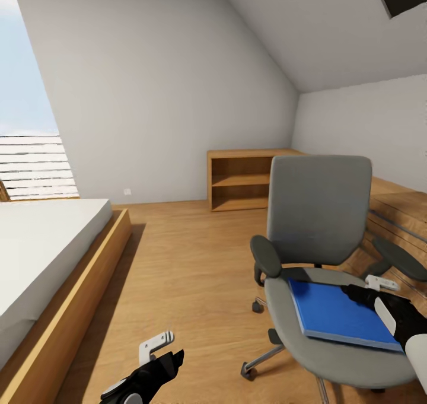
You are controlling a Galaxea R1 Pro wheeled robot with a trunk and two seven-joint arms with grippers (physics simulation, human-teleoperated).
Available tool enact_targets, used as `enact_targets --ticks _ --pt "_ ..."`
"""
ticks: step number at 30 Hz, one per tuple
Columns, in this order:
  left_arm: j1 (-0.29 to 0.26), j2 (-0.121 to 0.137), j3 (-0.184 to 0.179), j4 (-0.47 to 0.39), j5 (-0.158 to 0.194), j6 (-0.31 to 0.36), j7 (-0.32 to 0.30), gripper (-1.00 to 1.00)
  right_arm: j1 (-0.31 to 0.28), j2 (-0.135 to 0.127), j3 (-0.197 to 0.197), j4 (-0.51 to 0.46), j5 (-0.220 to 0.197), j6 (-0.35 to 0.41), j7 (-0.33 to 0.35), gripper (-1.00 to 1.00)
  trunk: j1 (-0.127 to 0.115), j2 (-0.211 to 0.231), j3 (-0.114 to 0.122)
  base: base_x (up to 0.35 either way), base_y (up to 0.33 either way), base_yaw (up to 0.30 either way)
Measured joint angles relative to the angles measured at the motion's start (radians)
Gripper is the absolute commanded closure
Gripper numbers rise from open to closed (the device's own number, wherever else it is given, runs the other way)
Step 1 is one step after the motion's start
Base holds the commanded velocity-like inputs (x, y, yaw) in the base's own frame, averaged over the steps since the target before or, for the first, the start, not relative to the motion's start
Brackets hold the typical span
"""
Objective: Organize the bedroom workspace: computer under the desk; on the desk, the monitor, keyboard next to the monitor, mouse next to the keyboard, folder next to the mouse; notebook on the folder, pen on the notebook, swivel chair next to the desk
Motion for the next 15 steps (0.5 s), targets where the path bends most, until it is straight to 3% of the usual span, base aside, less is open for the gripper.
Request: enact_targets --ticks 12,15 --pt "0.0 0.0 -0.001 0.013 0.001 0.0 0.001 -1.0 0.0 0.0 0.001 -0.001 -0.004 0.0 0.001 -1.0 0.0 0.0 0.0 -0.022 0.0 0.0" --pt "0.0 0.0 -0.001 0.018 0.001 0.0 0.001 -1.0 0.001 0.0 0.003 0.011 0.0 -0.001 0.0 -1.0 -0.012 0.021 0.009 -0.002 0.0 0.0"
